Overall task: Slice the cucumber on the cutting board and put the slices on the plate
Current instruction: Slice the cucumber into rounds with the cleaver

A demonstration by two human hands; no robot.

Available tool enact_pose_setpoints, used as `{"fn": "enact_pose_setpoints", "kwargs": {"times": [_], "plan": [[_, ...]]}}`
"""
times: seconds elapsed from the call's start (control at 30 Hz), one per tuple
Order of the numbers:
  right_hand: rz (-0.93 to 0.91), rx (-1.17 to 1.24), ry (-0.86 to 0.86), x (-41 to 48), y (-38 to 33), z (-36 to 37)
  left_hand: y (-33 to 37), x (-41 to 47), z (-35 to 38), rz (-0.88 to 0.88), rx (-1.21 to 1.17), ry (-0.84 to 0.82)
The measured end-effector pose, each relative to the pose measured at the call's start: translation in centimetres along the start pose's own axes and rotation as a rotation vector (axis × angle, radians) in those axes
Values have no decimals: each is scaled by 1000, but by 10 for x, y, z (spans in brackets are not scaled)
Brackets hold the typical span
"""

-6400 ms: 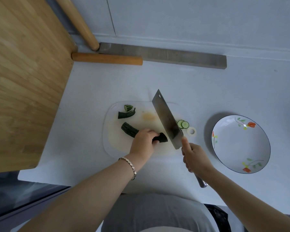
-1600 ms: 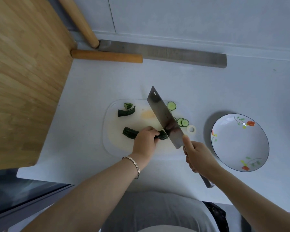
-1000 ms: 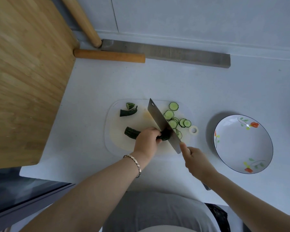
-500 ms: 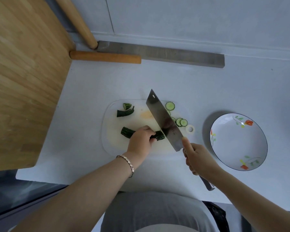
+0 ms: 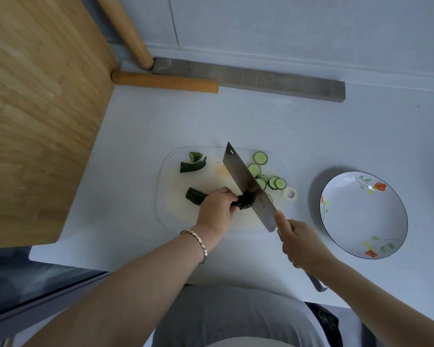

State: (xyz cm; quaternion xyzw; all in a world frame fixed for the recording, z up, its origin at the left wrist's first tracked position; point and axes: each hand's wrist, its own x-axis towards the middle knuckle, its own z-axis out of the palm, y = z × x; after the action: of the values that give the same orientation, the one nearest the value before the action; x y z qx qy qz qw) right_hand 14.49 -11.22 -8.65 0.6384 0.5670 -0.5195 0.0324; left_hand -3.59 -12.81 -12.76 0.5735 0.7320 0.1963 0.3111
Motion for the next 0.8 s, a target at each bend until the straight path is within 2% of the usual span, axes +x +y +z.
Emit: {"fn": "enact_pose_setpoints", "kwargs": {"times": [0.2, 0.47, 0.67, 0.8], "plan": [[7, 6, 50, 15, -7, 21, 1, 0, -1, -2, 4, -15], [100, 250, -16, 4, -13, 2, 1, 0, -2, -47, -38, 9], [65, 196, -30, -8, -15, -4, 2, -1, -2, -47, -33, 18], [0, 44, 13, -4, -10, 0, 3, -1, -2, -52, -31, 21]]}}
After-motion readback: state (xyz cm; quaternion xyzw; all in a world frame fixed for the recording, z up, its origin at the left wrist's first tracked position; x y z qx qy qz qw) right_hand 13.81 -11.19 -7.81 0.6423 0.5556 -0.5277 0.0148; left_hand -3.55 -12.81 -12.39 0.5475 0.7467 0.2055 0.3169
